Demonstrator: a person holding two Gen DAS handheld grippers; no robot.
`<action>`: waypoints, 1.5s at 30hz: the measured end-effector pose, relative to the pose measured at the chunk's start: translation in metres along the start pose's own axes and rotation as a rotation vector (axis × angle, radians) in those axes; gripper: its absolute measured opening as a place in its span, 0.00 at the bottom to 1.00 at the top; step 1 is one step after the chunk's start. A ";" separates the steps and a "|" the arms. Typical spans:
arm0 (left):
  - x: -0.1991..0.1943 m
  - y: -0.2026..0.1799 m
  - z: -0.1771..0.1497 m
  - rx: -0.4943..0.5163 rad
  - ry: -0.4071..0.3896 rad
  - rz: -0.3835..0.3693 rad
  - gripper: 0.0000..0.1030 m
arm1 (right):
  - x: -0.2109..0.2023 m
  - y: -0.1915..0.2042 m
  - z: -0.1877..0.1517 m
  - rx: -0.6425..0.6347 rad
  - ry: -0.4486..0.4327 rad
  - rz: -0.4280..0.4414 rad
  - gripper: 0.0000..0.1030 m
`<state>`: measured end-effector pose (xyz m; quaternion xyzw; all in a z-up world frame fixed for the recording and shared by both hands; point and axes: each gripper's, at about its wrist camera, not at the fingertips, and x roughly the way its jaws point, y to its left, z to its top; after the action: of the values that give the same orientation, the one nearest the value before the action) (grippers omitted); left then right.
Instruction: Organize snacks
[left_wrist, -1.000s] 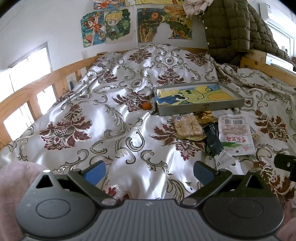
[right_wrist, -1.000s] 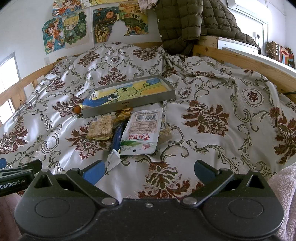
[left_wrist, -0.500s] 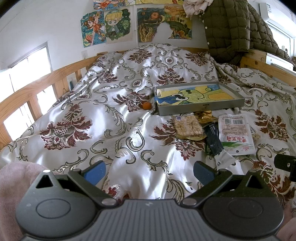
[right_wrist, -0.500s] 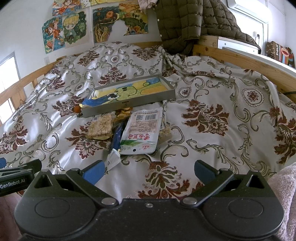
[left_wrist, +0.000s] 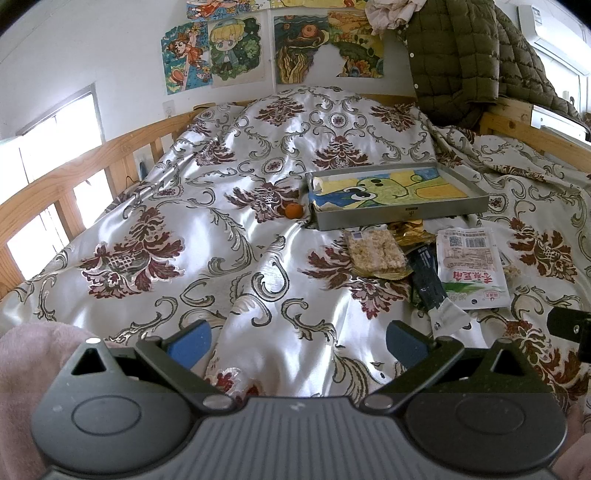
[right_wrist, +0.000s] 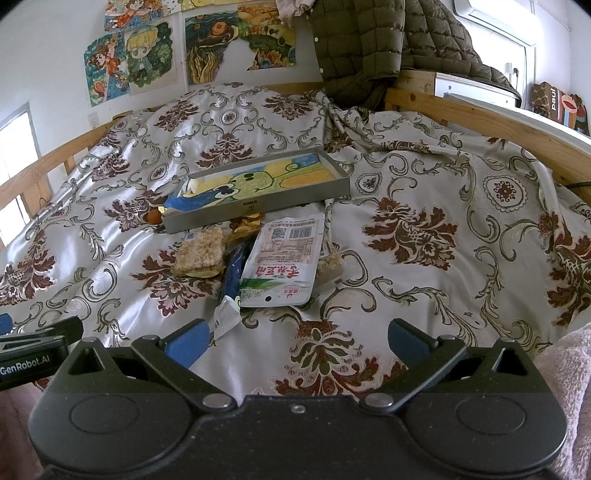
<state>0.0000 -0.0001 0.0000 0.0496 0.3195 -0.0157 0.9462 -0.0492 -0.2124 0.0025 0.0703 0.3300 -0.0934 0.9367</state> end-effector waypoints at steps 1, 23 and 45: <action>0.000 0.000 0.000 0.000 0.000 0.000 1.00 | 0.000 0.000 0.000 0.000 0.001 0.000 0.99; 0.000 0.000 0.000 0.001 0.001 0.001 1.00 | 0.000 0.000 -0.001 0.000 0.003 0.000 0.99; 0.015 0.006 0.014 -0.016 0.066 -0.032 1.00 | 0.007 0.004 0.009 -0.018 0.011 0.011 0.99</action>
<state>0.0203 0.0042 0.0022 0.0372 0.3512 -0.0268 0.9352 -0.0375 -0.2113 0.0057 0.0640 0.3358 -0.0849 0.9359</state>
